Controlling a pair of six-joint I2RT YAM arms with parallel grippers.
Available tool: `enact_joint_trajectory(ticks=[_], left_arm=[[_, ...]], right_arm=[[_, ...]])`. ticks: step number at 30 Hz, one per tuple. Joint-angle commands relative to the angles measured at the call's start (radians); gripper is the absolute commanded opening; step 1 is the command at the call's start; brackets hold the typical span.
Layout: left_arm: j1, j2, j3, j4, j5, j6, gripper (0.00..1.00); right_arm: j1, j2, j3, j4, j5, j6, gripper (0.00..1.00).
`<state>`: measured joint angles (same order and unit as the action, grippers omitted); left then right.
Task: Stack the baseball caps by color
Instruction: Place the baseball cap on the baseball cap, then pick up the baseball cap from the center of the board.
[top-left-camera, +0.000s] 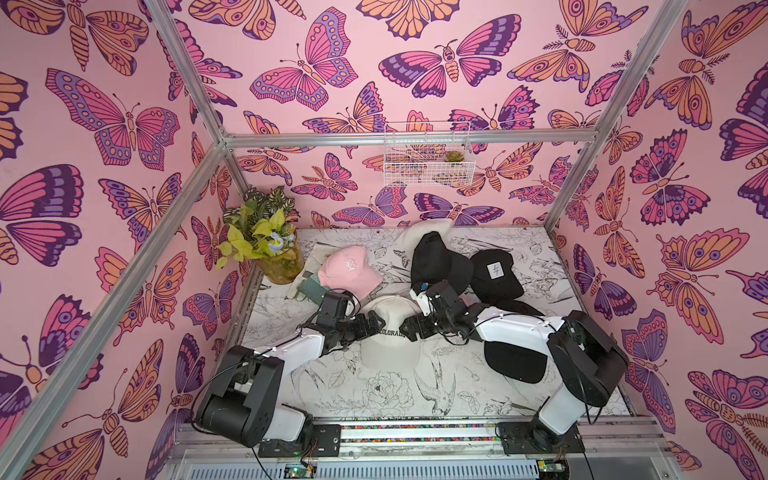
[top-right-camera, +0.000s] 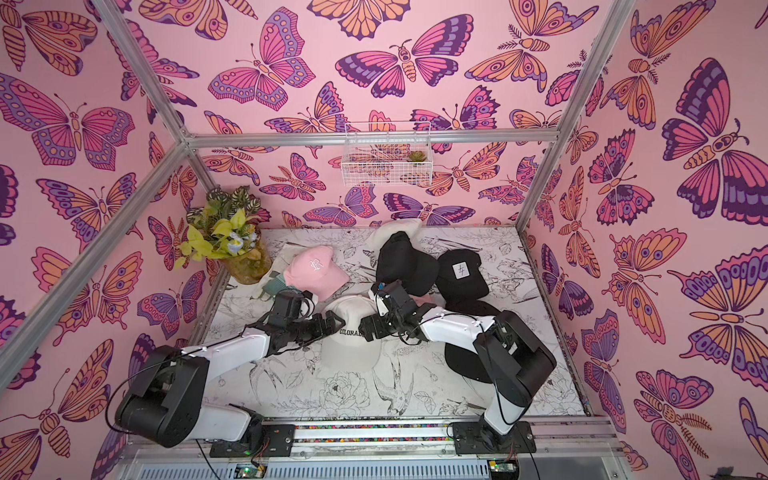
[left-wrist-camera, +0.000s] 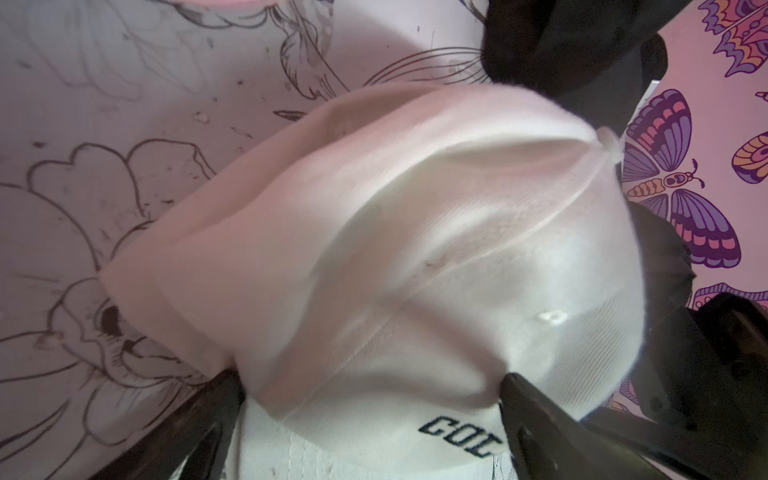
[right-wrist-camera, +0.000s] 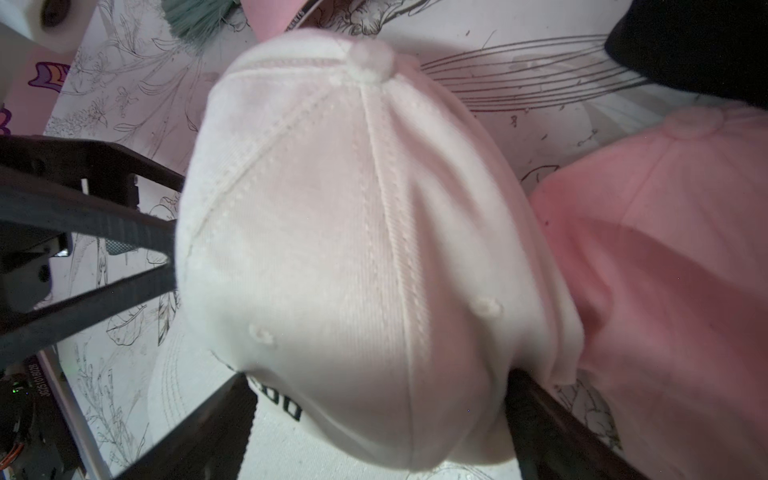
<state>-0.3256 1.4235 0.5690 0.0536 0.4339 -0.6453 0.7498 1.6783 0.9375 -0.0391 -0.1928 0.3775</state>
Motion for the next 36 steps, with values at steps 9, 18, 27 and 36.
enact_joint_trajectory(ticks=[9,18,27,36], left_arm=[[0.007,-0.095,0.033,-0.015,-0.123,-0.021,1.00],[0.016,-0.189,0.081,-0.027,-0.314,-0.099,1.00],[0.022,-0.087,0.175,-0.046,-0.298,-0.073,1.00],[0.026,0.014,0.290,-0.043,-0.216,-0.041,1.00]], right_arm=[[-0.170,-0.183,0.018,0.080,0.095,0.126,0.99],[-0.411,-0.043,0.171,0.072,0.086,0.135,0.98],[-0.578,0.237,0.453,-0.040,-0.091,0.159,0.85],[-0.586,0.578,0.841,0.039,-0.134,0.223,0.85]])
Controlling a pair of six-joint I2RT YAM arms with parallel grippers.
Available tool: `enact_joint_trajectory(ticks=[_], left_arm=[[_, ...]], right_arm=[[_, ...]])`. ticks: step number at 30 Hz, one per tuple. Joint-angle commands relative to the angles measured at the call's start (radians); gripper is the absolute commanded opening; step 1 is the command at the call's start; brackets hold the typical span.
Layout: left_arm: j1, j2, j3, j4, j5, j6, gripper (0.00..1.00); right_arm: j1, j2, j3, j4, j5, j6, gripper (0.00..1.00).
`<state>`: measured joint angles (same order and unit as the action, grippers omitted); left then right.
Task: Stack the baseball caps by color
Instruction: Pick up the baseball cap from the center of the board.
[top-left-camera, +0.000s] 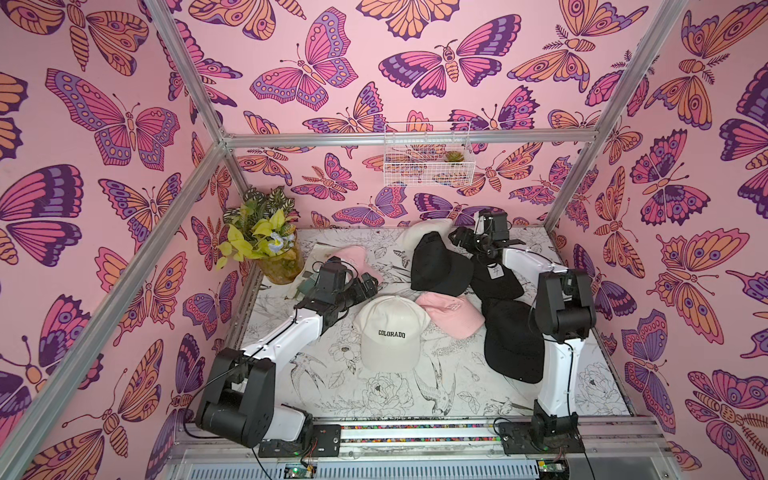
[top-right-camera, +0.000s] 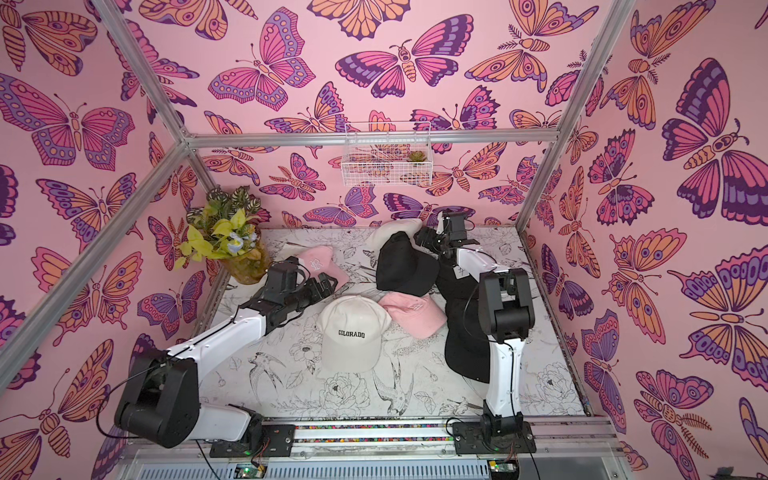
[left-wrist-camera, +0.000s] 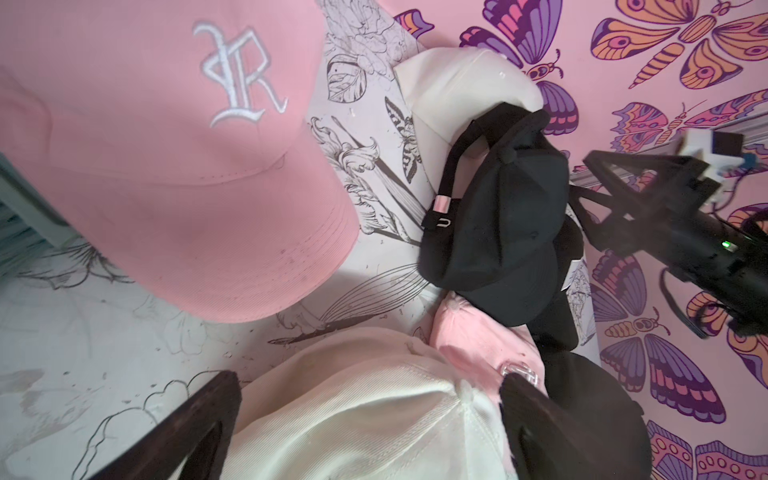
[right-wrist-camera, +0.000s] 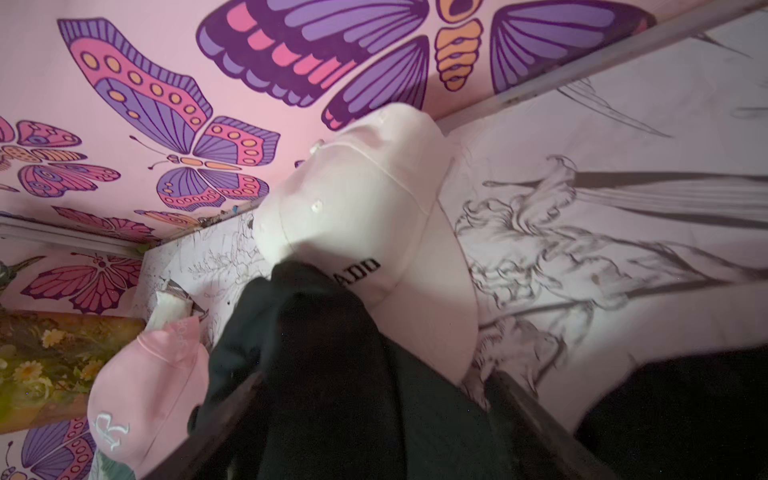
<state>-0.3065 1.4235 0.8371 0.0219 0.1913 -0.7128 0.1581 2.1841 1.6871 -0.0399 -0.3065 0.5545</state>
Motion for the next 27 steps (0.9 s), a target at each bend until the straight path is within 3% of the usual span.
enact_joint_trajectory(ticks=[1,6,11,17,23,27], left_arm=[[0.007,0.017,0.022,-0.011,0.027,0.027,1.00],[0.010,0.043,0.025,-0.010,0.029,0.021,1.00],[0.017,0.084,0.041,-0.012,0.050,0.022,1.00],[0.022,0.133,0.056,-0.012,0.086,0.024,1.00],[0.026,0.160,0.060,-0.012,0.121,0.034,1.00],[0.027,0.172,0.065,-0.010,0.146,0.048,1.00]], right_arm=[[0.005,0.108,0.135,0.044,-0.015,0.057,0.85],[0.012,0.278,0.341,0.023,0.059,0.242,0.85],[0.050,0.393,0.510,-0.036,0.100,0.272,0.85],[0.069,0.467,0.549,0.019,0.168,0.382,0.76],[0.072,0.488,0.549,0.185,0.134,0.402,0.30],[0.071,0.477,0.548,0.245,0.116,0.392,0.08]])
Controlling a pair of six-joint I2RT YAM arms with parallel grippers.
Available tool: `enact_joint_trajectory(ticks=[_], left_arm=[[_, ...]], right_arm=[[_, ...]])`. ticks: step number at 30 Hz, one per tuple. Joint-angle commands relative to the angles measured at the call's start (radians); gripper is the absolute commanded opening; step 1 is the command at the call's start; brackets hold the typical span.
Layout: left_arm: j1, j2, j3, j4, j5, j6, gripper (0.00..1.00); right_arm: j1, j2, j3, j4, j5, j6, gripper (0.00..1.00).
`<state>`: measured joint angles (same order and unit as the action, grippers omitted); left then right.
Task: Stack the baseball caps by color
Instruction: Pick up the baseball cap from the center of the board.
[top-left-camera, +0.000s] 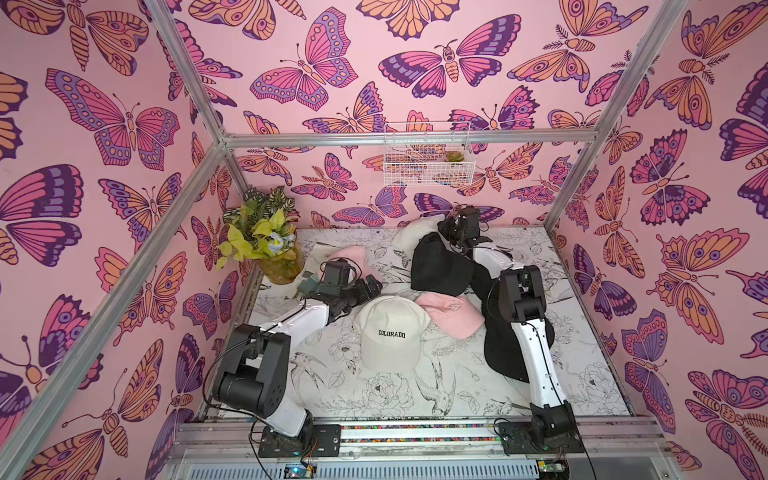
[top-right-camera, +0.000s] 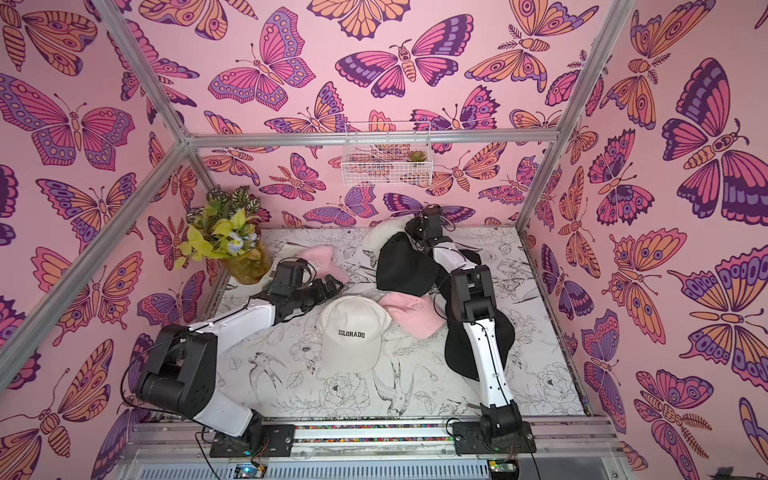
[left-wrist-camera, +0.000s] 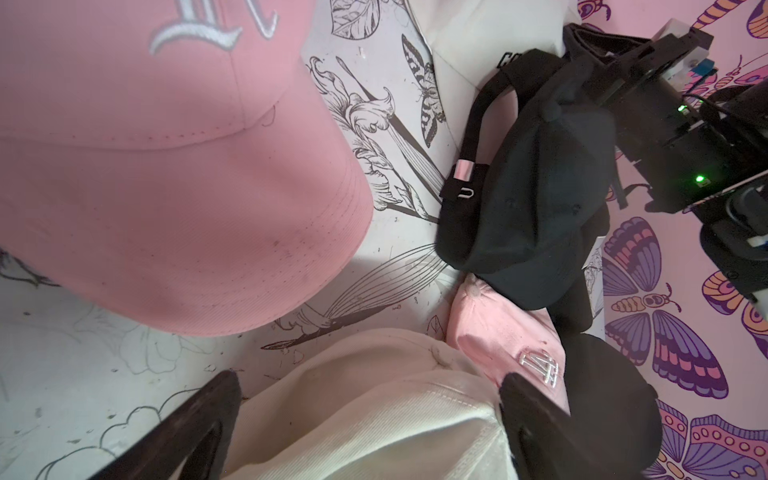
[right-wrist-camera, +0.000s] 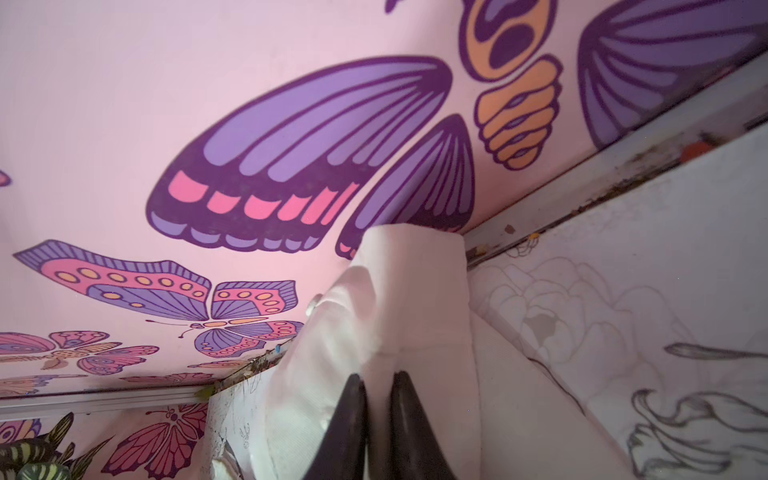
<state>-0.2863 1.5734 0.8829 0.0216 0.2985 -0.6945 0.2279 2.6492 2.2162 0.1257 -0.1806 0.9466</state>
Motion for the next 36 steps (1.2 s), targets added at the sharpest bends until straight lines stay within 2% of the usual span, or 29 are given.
enact_joint_trajectory(ticks=[1,4,13,17,22,27,29,34,36], left_arm=[[0.007,0.029,0.025,-0.012,0.056,0.040,1.00],[0.007,0.058,0.068,-0.014,0.097,0.094,1.00],[0.007,0.226,0.281,-0.032,0.121,0.180,1.00],[0.009,0.299,0.372,-0.034,0.137,0.205,1.00],[0.016,0.306,0.420,-0.034,0.143,0.232,1.00],[0.031,0.239,0.369,-0.031,0.105,0.260,1.00],[0.044,0.209,0.341,-0.031,0.089,0.271,1.00],[0.094,0.133,0.280,-0.032,0.085,0.276,1.00],[0.112,0.096,0.253,-0.027,0.075,0.279,1.00]], right_arm=[[0.001,0.001,0.013,0.092,-0.017,-0.008,0.04],[0.001,-0.048,-0.038,0.139,-0.047,-0.027,0.00],[0.015,-0.232,-0.298,0.300,-0.160,-0.035,0.00],[0.042,-0.285,-0.339,0.351,-0.194,-0.039,0.00],[0.080,-0.321,-0.333,0.388,-0.211,-0.073,0.00],[0.120,-0.344,-0.323,0.428,-0.287,-0.225,0.00],[0.132,-0.326,-0.286,0.440,-0.367,-0.306,0.00],[0.168,-0.272,-0.146,0.314,-0.510,-0.583,0.00],[0.188,-0.269,-0.107,0.271,-0.517,-0.692,0.00]])
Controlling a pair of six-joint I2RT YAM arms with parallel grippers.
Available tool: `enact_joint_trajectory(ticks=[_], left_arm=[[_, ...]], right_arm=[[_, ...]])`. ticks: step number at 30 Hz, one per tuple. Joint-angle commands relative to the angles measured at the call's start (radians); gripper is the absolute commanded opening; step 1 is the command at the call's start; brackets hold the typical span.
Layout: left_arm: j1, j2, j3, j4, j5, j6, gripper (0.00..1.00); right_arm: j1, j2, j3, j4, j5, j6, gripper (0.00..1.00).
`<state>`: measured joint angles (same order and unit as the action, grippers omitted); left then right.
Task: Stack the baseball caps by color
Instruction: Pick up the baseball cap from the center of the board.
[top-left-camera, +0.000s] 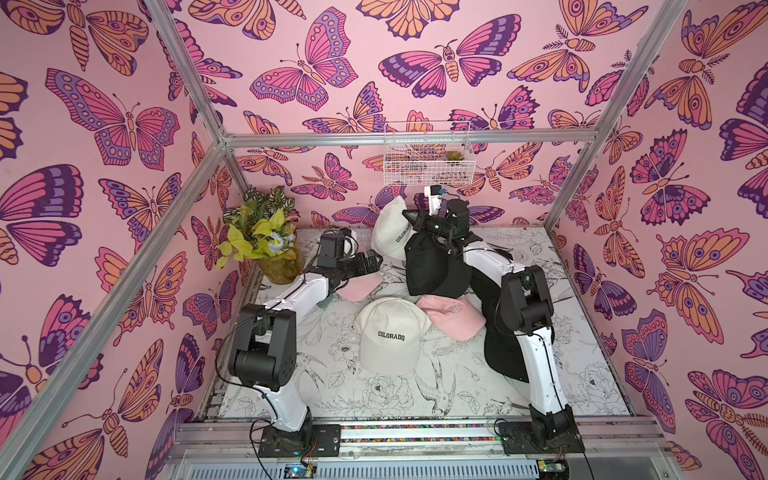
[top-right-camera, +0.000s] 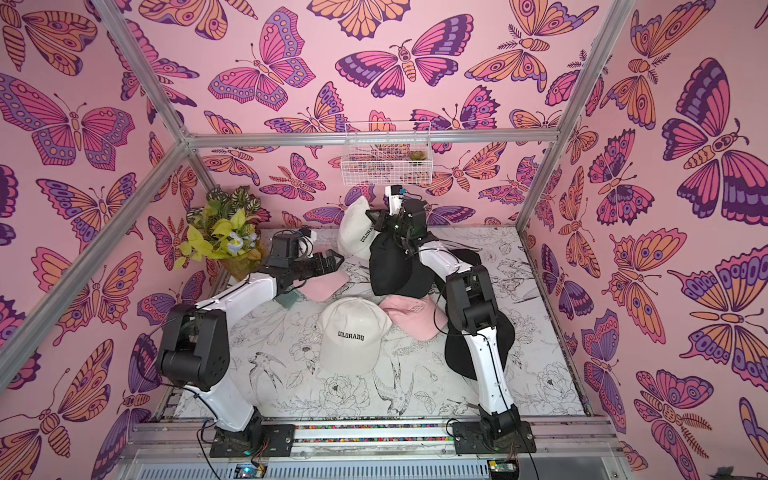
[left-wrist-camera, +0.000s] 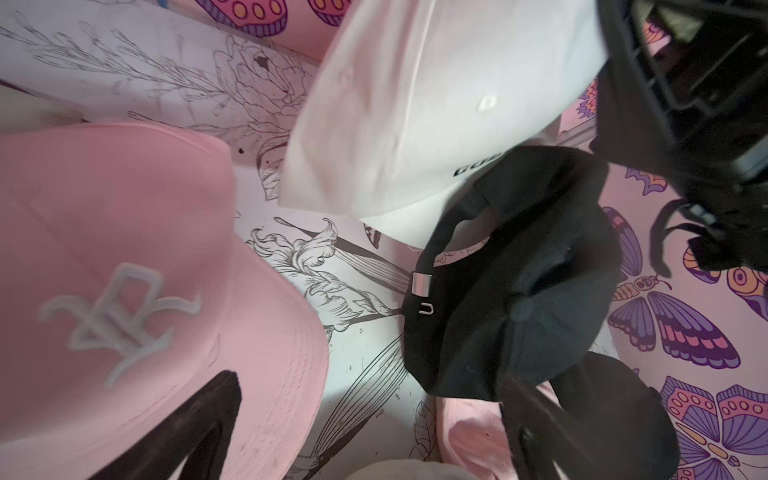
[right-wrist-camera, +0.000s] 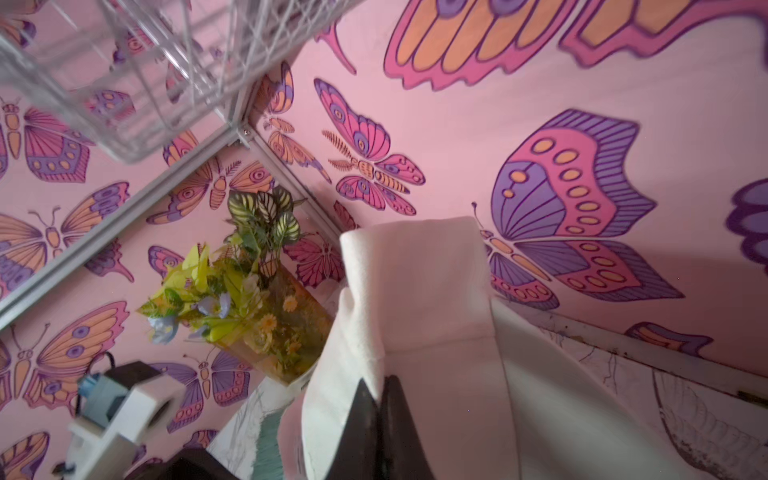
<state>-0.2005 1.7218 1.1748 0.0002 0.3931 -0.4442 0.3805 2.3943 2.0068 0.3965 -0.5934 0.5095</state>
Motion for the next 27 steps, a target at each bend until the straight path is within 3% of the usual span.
enact_joint_trajectory(ticks=[1,8,12,15,21,27], left_arm=[[0.034,-0.074,-0.054,-0.003,-0.029,0.031,1.00],[0.064,-0.240,-0.179,0.042,-0.137,0.009,1.00],[0.080,-0.326,-0.244,0.065,-0.193,-0.019,1.00],[0.089,-0.360,-0.264,0.065,-0.183,-0.019,1.00],[0.091,-0.371,-0.288,0.083,-0.128,-0.024,1.00],[0.091,-0.401,-0.358,0.243,-0.013,-0.168,1.00]], right_arm=[[0.046,-0.011,0.133,-0.028,-0.117,-0.297,0.00],[0.098,0.052,0.349,-0.111,-0.298,-0.353,0.00],[0.134,0.035,0.347,-0.182,-0.313,-0.511,0.00],[0.146,0.016,0.327,-0.174,-0.266,-0.570,0.00],[0.147,-0.099,0.200,-0.015,-0.089,-0.397,0.00],[0.177,-0.401,-0.219,0.136,0.286,-0.158,0.00]])
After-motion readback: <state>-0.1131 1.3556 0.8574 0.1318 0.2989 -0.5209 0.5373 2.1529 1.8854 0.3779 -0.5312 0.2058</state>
